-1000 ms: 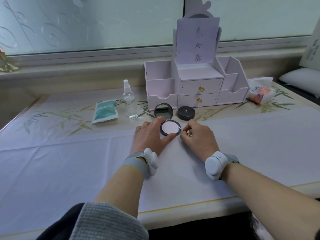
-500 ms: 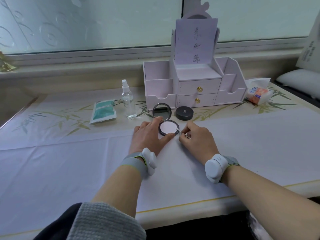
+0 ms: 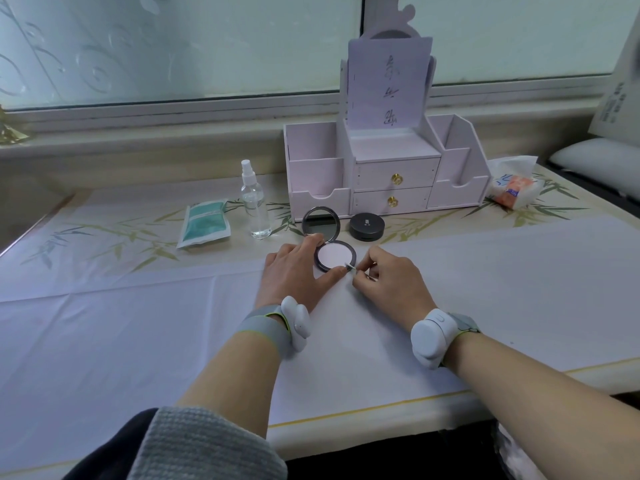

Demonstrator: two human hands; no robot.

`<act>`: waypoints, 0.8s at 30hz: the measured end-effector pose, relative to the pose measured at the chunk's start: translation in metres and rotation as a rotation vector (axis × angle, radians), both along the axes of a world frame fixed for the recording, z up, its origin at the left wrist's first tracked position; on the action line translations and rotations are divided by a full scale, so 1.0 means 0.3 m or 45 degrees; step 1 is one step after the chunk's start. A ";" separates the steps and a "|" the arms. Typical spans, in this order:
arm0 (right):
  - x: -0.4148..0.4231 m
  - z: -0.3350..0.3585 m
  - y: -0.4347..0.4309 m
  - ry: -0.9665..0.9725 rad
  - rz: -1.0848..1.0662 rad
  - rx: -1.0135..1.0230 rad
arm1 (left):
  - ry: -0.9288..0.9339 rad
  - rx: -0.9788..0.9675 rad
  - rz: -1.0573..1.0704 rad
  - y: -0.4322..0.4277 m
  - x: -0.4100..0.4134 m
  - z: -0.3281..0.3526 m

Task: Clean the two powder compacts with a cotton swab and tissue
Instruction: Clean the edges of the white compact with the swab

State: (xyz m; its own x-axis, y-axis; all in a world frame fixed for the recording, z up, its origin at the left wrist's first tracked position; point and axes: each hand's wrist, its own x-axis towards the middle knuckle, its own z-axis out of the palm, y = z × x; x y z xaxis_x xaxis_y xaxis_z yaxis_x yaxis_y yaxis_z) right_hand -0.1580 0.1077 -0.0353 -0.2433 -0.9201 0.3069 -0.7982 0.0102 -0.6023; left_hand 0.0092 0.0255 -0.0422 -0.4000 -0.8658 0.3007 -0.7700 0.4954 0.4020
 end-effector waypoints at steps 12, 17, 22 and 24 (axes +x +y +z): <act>-0.012 0.010 -0.052 -0.271 -0.083 -0.160 | 0.087 0.098 -0.021 -0.023 0.011 0.002; 0.025 0.005 -0.122 -0.240 -0.083 -0.131 | 0.155 0.106 -0.010 -0.031 0.014 -0.005; 0.047 0.002 -0.161 -0.228 -0.062 -0.079 | 0.211 0.126 -0.016 -0.036 0.010 0.000; 0.047 -0.001 -0.168 -0.227 -0.066 -0.065 | 0.221 0.136 -0.015 -0.039 0.012 -0.001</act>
